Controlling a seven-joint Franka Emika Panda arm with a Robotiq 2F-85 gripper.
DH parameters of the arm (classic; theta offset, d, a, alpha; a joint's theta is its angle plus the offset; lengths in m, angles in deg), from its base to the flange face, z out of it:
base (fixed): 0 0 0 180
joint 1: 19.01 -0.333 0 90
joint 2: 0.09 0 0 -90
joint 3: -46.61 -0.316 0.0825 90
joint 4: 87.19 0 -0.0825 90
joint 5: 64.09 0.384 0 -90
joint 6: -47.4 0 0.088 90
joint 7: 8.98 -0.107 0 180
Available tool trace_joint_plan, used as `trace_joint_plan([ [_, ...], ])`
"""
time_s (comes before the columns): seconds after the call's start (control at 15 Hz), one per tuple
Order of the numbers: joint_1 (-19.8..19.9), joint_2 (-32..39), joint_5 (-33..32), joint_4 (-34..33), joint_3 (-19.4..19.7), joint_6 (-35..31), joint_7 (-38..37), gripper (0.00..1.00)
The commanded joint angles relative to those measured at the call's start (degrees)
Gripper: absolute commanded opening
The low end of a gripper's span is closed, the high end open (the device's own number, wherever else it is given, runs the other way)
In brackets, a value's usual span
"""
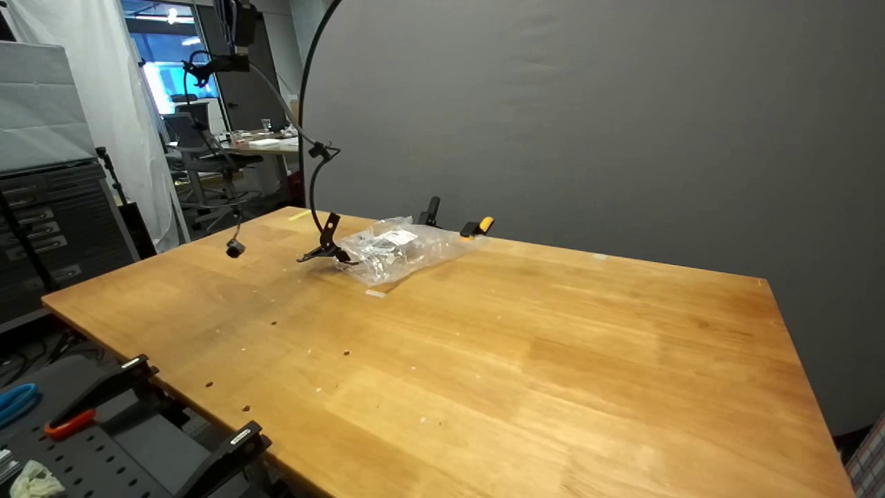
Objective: Remove the cable from the plastic
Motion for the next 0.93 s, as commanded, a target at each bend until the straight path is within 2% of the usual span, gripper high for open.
trace_joint_plan([
  [0.0,1.13,-4.31,-10.15,2.93,-0.79,-0.63,-8.63,0.03],
  [0.2,2.65,-3.70,-20.79,4.27,-0.42,1.29,-12.85,0.03],
  [0.33,3.85,-2.22,-23.23,6.36,1.50,2.04,-10.10,0.03],
  [0.4,4.72,-1.49,-24.70,7.78,2.51,0.38,-8.99,0.03],
  [0.67,8.49,0.94,-21.88,14.16,8.71,-2.99,-0.64,0.03],
  [0.87,11.62,3.01,-21.70,16.59,12.80,-5.88,2.98,0.03],
])
